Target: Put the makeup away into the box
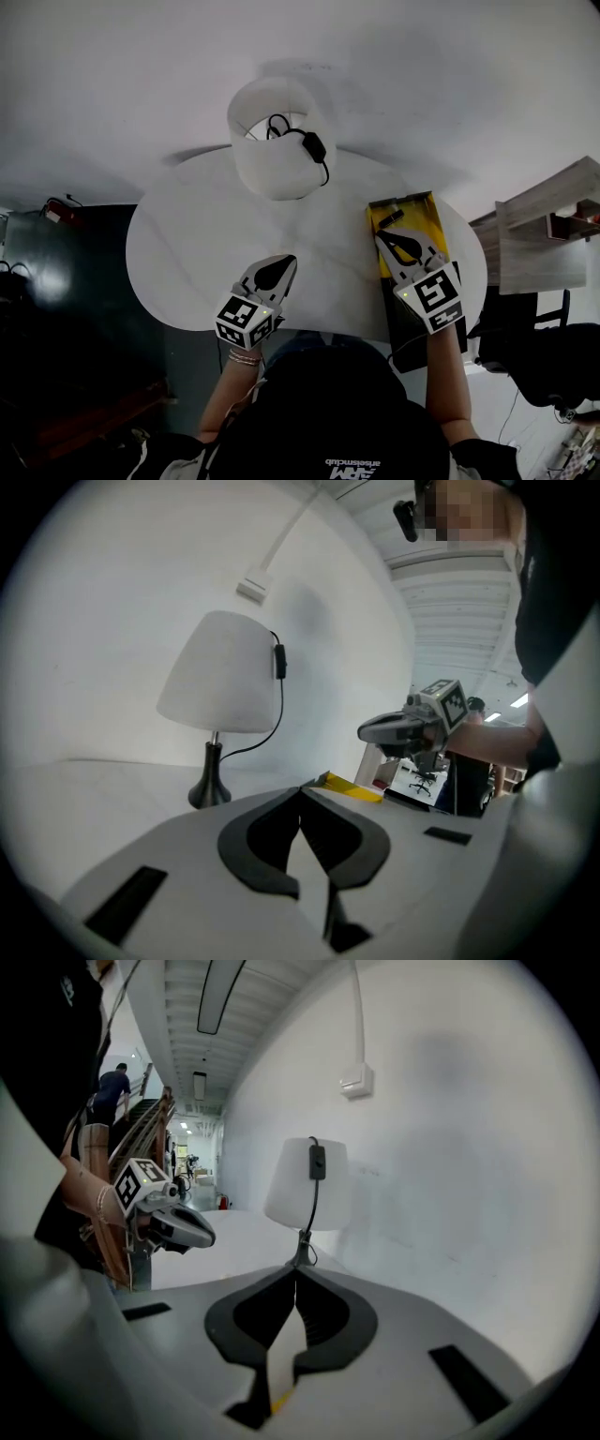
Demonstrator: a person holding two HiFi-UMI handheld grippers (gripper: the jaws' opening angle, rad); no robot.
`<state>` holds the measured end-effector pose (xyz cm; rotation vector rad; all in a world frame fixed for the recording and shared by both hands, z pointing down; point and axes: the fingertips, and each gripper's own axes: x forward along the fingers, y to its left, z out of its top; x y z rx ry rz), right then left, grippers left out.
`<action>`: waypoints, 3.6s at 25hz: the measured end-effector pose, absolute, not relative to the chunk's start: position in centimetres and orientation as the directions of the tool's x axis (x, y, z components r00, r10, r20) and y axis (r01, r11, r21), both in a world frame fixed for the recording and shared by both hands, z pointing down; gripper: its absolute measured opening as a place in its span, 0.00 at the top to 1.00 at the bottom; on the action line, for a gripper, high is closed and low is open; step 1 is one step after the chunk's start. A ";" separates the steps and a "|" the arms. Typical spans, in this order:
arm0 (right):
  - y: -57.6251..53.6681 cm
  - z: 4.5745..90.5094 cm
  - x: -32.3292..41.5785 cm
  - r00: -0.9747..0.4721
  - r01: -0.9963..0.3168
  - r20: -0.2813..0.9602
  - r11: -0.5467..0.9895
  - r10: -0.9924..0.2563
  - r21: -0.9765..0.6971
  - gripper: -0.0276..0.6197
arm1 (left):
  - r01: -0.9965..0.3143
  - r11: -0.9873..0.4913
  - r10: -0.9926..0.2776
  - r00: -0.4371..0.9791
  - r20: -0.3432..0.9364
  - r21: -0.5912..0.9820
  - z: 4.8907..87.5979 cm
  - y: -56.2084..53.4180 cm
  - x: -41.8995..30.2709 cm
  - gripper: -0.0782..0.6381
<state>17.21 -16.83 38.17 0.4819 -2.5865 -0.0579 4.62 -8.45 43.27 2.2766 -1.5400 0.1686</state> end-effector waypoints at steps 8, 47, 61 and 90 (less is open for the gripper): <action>-14.8 37.4 14.4 -0.874 -0.323 0.410 0.942 -0.262 -0.087 0.93 | -0.954 -0.219 -0.890 0.281 0.359 0.204 45.1 -6.4 -1.8 0.87; -7.1 41.3 14.8 -0.737 -0.556 0.510 0.827 -0.443 -0.083 0.84 | -0.854 -0.486 -0.646 0.494 0.582 0.185 56.3 -8.9 0.1 0.70; -7.5 40.8 18.6 -0.706 -0.586 0.511 0.810 -0.489 -0.035 0.91 | -0.782 -0.576 -0.637 0.611 0.470 0.237 50.7 -11.0 6.2 0.70; -10.9 41.8 34.2 -0.586 -0.728 0.555 0.684 -0.590 -0.042 0.91 | -0.579 -0.786 -0.447 0.776 0.445 0.219 48.6 -19.7 25.5 0.70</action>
